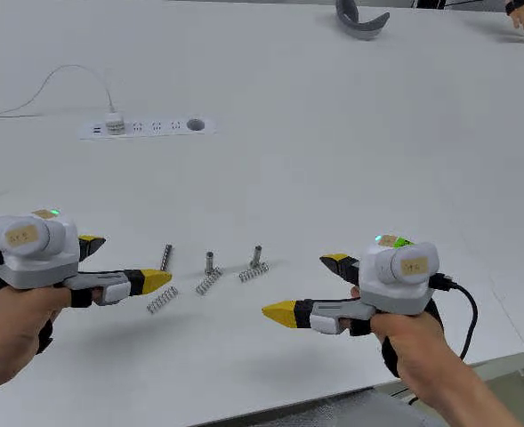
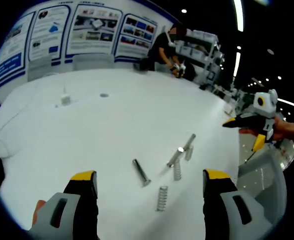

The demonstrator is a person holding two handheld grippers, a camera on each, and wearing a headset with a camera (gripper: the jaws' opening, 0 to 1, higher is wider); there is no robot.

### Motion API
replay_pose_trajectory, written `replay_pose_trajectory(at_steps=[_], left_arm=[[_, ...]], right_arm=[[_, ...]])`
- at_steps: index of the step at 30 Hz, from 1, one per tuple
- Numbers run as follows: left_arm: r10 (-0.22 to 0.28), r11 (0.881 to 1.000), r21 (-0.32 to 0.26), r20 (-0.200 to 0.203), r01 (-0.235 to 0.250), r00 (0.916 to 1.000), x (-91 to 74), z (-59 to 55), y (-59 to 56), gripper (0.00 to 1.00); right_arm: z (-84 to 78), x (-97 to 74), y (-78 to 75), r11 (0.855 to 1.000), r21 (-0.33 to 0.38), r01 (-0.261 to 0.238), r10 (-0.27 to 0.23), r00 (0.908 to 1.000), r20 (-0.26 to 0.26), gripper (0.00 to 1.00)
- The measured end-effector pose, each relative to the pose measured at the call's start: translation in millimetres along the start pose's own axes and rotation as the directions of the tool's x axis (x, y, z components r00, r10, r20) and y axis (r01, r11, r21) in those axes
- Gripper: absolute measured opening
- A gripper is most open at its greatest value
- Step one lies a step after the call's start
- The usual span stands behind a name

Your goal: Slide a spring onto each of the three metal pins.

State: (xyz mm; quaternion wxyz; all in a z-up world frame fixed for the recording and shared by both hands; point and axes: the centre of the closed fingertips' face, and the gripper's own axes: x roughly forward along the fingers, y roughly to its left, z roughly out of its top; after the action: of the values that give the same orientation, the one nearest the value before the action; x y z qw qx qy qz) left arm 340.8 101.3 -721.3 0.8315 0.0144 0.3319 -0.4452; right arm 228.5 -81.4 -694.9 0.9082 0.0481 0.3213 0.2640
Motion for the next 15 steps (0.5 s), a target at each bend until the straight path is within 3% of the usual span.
replay_pose_trajectory(at_steps=[15], left_arm=[[0.013, 0.999, -0.032, -0.036, -0.014, 0.9993, 37.0, -5.8, 15.7, 0.79]], right_arm=[[-3.7, 1.0, -3.1, 1.0, 0.01, 0.0, 0.0, 1.0, -0.009, 0.89]])
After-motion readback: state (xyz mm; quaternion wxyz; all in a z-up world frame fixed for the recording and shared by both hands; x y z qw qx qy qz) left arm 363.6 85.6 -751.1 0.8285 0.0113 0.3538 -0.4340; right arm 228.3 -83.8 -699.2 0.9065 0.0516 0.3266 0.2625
